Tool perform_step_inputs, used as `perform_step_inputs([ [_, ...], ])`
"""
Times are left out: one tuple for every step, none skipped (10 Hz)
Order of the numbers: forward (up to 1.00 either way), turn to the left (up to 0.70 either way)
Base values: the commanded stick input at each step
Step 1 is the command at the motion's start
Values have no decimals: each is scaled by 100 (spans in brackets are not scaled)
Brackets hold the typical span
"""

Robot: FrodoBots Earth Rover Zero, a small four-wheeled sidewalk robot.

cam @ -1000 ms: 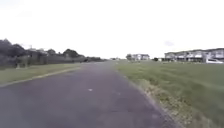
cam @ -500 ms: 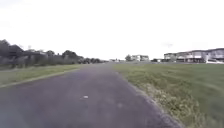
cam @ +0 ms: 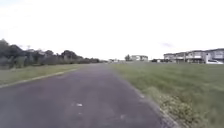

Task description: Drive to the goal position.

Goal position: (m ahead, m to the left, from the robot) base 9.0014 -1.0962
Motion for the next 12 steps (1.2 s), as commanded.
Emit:
perform_step_inputs([
  [70, 0],
  [70, 0],
  [70, 20],
  [70, 35],
  [70, 35],
  [70, 35],
  [70, 35],
  [70, 35],
  [70, 32],
  [70, 27],
  [70, 17],
  [70, 8],
])
